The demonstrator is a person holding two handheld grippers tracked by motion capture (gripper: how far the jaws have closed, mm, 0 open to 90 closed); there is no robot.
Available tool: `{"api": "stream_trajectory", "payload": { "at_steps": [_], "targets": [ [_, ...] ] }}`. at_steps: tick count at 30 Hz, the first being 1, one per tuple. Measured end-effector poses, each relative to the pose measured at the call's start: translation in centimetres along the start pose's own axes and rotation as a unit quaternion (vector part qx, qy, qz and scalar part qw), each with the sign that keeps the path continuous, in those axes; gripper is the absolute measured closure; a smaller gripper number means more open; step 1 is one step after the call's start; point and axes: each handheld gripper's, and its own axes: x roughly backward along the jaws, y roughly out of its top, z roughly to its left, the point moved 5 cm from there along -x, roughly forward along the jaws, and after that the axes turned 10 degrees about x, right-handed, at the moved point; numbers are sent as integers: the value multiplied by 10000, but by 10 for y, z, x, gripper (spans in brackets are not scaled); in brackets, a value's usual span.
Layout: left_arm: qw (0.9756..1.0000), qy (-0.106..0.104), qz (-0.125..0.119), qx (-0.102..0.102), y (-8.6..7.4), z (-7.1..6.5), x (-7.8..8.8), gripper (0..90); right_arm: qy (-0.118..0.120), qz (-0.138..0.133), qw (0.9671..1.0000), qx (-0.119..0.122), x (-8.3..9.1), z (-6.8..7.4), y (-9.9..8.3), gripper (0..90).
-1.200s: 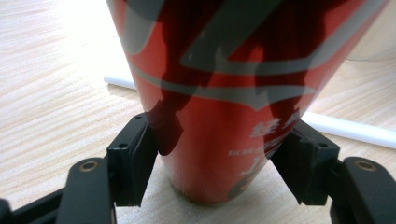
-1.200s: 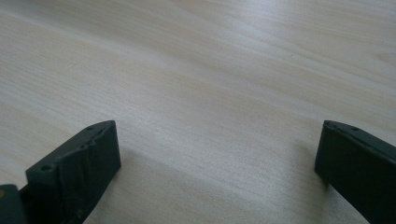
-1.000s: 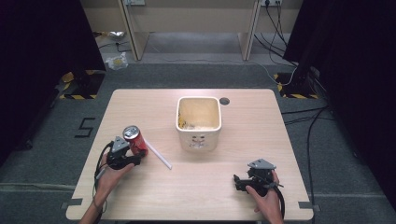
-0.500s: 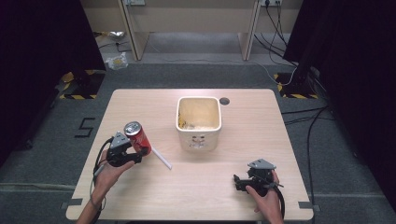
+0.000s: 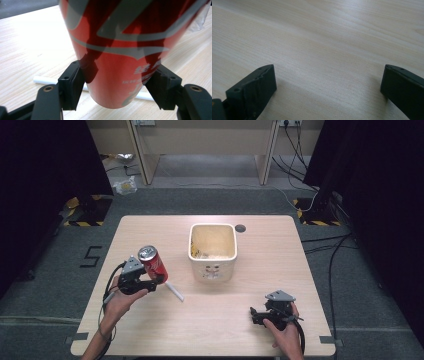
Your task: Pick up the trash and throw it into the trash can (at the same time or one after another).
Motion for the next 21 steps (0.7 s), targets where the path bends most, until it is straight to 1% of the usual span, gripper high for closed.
{"api": "stream_trajectory", "payload": {
  "at_steps": [3, 9, 11, 12, 13, 14, 21],
  "targets": [
    [10000, -18, 6, -19, 2, -1, -1, 337, 1, -1, 10000, 0, 0, 0, 0, 4],
    [9999, -113, -7, -84, 11, -10, -4, 337, 0, 0, 10000, 0, 0, 0, 0, 4],
    [9999, -124, -19, -90, 12, -11, -4, 337, -1, 0, 10000, 0, 0, 0, 0, 4],
    [9998, -158, -42, -84, 16, -13, -4, 337, 0, 0, 10000, 0, 0, 0, 0, 4],
    [9998, -158, -42, -84, 16, -13, -4, 337, 0, 0, 10000, 0, 0, 0, 0, 4],
    [9997, -225, -69, -66, 18, -16, -5, 337, 0, 0, 10000, 0, 0, 0, 0, 4],
    [9995, -301, -30, -135, 23, -23, -7, 337, -1, 0, 10000, 0, 0, 0, 0, 4]
  ]
}}
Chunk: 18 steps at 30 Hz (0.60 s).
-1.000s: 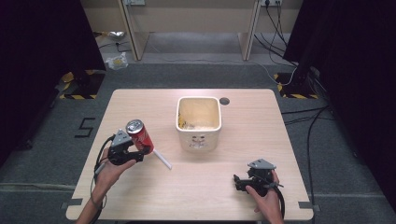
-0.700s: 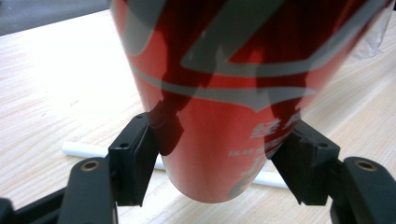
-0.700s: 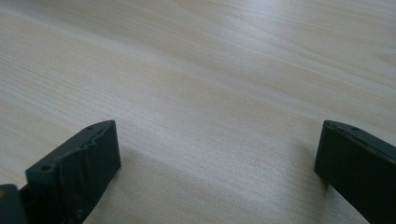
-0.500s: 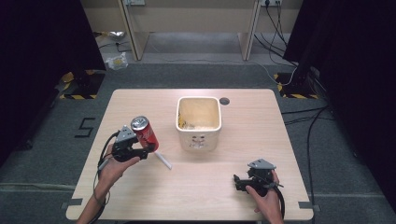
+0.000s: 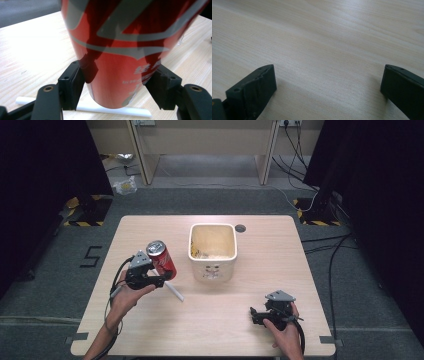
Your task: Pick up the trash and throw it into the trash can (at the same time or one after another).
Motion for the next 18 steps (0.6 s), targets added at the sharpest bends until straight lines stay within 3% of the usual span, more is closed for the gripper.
{"api": "stream_trajectory", "payload": {
  "at_steps": [6, 12, 18],
  "targets": [
    [9997, -209, -42, -114, 16, -9, 3, 337, -2, 0, 10000, 1, 0, 0, 0, 4],
    [9993, -267, -101, -240, 31, -14, 9, 337, 1, -10, 10000, 30, 0, 0, 0, 4],
    [9990, -348, -139, -243, 43, -15, 12, 337, 2, -10, 10000, 27, 0, 0, 0, 4]
  ]
}}
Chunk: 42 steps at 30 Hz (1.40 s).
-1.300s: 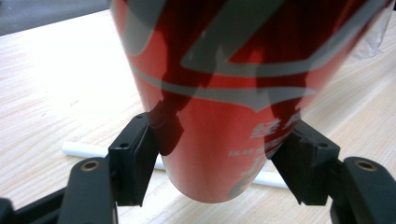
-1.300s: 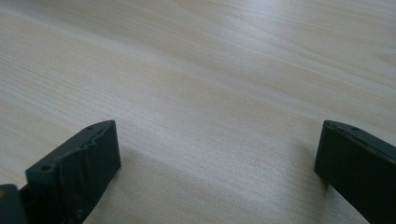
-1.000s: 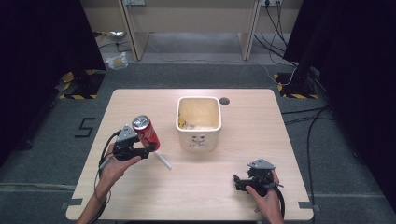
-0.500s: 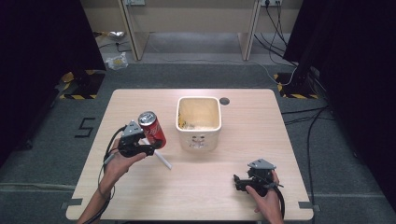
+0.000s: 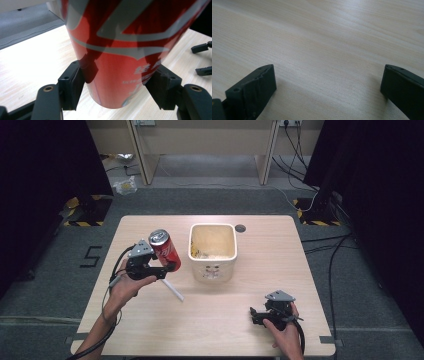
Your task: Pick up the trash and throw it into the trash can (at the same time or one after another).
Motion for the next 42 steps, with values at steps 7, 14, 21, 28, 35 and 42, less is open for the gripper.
{"api": "stream_trajectory", "payload": {
  "at_steps": [7, 14, 21, 28, 35, 42],
  "targets": [
    [9999, -58, -44, -104, 20, -5, 1, 337, -1, 1, 10000, 0, 0, 0, 0, 4],
    [9998, -141, -39, -152, 33, -11, -3, 337, -1, 1, 10000, 2, 0, 0, 0, 4],
    [9995, -220, -44, -222, 47, -20, -13, 337, -3, -6, 10000, 15, 0, 0, 0, 3],
    [9993, -274, -19, -250, 55, -27, -23, 337, -3, -12, 10000, 28, 0, 0, 0, 4],
    [9990, -366, -35, -263, 65, -35, -34, 337, -5, -8, 10000, 19, 0, 0, 0, 3],
    [9986, -413, 34, -321, 72, -45, -52, 337, 5, -6, 10000, 6, 0, 0, 0, 4]
  ]
}}
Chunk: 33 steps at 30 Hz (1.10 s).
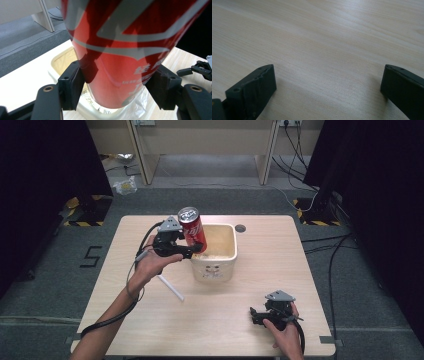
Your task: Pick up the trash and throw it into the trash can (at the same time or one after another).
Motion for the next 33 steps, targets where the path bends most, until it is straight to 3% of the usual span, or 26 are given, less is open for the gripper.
{"api": "stream_trajectory", "payload": {
  "at_steps": [15, 33],
  "targets": [
    [9996, 0, 268, 110, -6, 5, -29, 336, -6, 8, 10000, 5, 0, 0, 0, 4],
    [9987, 94, 509, -19, -15, 6, -47, 334, 24, -11, 10000, 43, 0, 0, 0, 4]
  ]
}}
